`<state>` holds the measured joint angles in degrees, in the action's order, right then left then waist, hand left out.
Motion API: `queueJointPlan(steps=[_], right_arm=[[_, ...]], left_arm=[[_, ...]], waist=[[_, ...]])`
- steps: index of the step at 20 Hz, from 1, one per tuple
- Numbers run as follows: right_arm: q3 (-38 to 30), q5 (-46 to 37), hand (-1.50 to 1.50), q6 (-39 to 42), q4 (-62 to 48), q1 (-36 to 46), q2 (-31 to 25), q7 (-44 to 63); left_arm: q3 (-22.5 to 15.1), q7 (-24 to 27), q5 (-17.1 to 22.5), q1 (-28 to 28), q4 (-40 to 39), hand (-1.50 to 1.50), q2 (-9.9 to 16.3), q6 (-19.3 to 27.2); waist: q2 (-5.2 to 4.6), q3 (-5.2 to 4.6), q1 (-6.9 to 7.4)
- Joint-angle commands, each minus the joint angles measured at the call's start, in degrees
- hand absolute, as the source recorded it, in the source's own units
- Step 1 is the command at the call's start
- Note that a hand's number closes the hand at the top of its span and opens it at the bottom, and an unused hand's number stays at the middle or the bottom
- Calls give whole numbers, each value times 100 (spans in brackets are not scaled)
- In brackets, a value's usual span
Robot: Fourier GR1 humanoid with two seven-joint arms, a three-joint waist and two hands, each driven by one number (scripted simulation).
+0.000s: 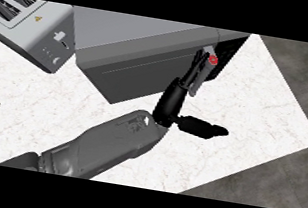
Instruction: Pick up the milk, place it into the microwave and close the microwave
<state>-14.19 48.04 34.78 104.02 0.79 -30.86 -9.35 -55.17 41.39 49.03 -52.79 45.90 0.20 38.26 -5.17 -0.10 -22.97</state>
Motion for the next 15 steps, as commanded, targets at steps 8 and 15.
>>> queueJointPlan(steps=[8, 15], right_arm=[[-77, 146, -150, -93, -13, -14, -117, 140], [-224, 229, -150, -128, 35, -79, -180, 144]], left_arm=[[-248, -555, -468, -715, -1290, -150, 442, 535], [-299, -870, -515, -830, -1544, -150, 318, 718]], waist=[[47, 94, 284], [38, 84, 424]])
